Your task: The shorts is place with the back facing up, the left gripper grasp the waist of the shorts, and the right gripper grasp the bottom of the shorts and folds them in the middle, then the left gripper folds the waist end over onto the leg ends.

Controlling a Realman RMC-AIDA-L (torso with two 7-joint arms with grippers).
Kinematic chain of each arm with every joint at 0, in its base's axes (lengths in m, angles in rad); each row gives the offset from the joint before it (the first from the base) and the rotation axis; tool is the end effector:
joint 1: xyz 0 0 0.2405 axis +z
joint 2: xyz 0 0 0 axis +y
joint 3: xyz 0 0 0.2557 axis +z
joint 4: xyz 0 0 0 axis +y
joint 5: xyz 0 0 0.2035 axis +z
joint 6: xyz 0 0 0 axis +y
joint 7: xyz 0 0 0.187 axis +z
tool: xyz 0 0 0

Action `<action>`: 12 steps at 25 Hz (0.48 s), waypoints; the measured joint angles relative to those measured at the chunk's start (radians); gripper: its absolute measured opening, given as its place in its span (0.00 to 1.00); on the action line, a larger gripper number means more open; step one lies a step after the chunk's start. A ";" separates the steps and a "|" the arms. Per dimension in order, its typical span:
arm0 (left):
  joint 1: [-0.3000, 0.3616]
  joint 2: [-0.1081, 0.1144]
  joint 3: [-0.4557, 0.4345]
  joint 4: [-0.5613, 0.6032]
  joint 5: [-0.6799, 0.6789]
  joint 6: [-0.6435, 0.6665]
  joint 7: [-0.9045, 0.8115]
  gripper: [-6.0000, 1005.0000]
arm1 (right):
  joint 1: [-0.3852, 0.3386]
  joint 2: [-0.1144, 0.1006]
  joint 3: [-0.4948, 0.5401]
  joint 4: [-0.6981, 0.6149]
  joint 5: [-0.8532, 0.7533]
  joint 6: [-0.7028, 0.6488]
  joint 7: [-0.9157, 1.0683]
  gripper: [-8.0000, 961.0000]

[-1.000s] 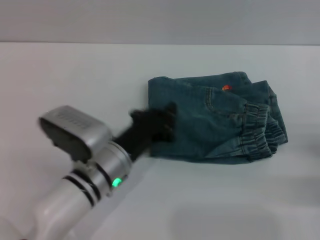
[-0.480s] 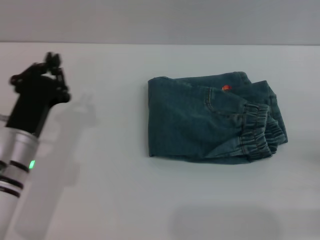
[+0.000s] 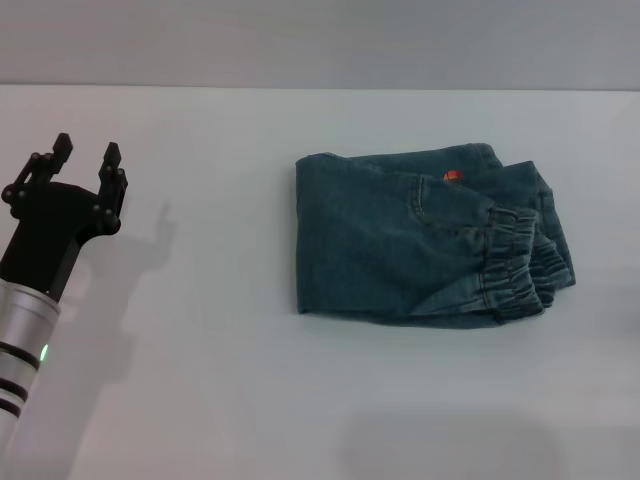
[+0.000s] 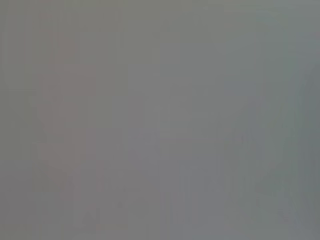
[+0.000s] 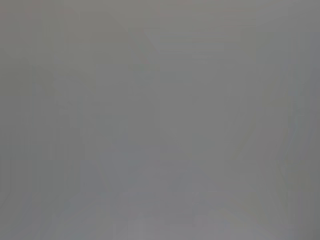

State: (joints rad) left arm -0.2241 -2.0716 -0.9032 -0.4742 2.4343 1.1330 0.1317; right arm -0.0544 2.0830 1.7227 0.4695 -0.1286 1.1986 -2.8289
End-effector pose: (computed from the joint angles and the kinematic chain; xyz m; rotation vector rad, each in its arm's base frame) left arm -0.2958 0.3335 -0.0313 -1.6255 -0.3995 -0.6521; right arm 0.3900 0.2563 0.0521 -1.4227 0.5605 0.6217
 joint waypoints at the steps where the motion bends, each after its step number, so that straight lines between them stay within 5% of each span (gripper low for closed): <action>1: 0.001 0.000 0.000 0.001 0.000 0.002 -0.003 0.37 | 0.001 0.001 -0.002 -0.004 0.000 0.007 -0.011 0.36; 9: 0.006 -0.001 -0.002 0.022 -0.001 0.018 -0.023 0.67 | 0.017 0.003 0.002 -0.072 0.012 0.097 -0.043 0.65; 12: 0.007 0.000 -0.002 0.021 -0.001 0.021 -0.026 0.77 | 0.019 0.002 0.002 -0.073 0.012 0.098 -0.043 0.65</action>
State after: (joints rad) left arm -0.2172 -2.0720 -0.9048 -0.4532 2.4328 1.1542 0.1054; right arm -0.0356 2.0853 1.7243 0.3963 -0.1165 1.2967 -2.8719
